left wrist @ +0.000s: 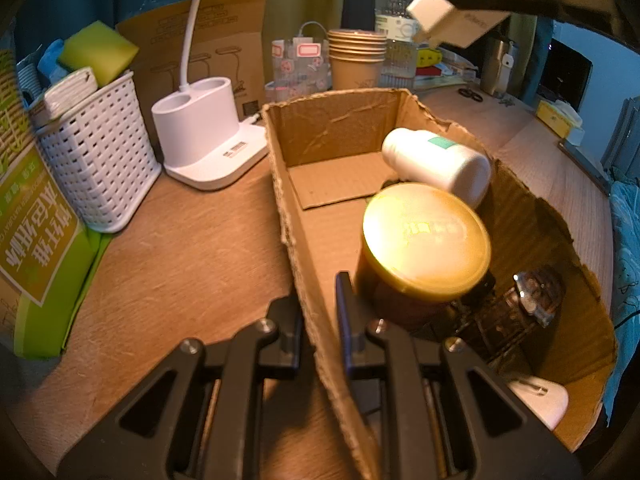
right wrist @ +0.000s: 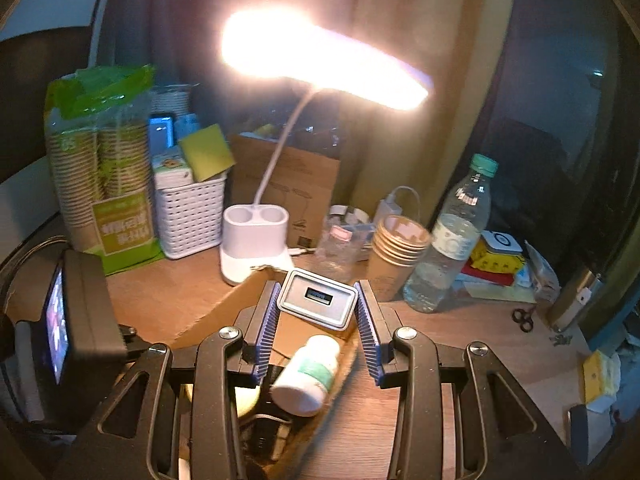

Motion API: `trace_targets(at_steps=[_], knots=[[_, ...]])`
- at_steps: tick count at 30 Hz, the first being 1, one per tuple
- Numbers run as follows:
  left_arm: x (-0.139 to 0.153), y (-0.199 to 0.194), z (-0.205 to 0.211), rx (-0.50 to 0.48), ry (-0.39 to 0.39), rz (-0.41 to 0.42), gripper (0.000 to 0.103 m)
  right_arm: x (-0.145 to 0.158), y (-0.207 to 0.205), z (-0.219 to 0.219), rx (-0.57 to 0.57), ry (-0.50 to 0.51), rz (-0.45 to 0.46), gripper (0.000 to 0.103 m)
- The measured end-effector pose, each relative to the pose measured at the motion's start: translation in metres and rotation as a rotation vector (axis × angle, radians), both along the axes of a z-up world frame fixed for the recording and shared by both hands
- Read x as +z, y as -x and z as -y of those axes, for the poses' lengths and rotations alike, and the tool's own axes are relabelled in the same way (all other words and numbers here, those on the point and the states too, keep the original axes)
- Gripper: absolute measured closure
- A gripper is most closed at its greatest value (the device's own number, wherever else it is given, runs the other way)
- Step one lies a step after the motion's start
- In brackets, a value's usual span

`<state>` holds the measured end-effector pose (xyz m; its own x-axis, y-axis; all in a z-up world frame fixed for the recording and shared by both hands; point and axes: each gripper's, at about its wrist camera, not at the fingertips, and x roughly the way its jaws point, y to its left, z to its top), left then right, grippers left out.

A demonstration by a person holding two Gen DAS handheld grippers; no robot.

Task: Organize rigid objects
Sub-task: 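Lift the charger with the right gripper and carry it over the box, then lower the charger into the box and open the right gripper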

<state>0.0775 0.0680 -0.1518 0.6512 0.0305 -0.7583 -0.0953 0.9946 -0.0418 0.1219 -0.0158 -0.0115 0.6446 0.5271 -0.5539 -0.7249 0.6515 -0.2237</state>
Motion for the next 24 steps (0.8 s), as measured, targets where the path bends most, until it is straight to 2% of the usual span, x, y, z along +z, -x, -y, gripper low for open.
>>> trace_targets(at_steps=[18,24], knots=[[-0.002,0.001,-0.002,-0.001,0.007,-0.007,0.088,-0.027,-0.002,-0.019,0.056,0.044,-0.077,0.063],[-0.002,0.001,-0.002,-0.001,0.007,-0.007,0.088,-0.049,-0.017,-0.022,0.024,0.093,-0.119,0.063]])
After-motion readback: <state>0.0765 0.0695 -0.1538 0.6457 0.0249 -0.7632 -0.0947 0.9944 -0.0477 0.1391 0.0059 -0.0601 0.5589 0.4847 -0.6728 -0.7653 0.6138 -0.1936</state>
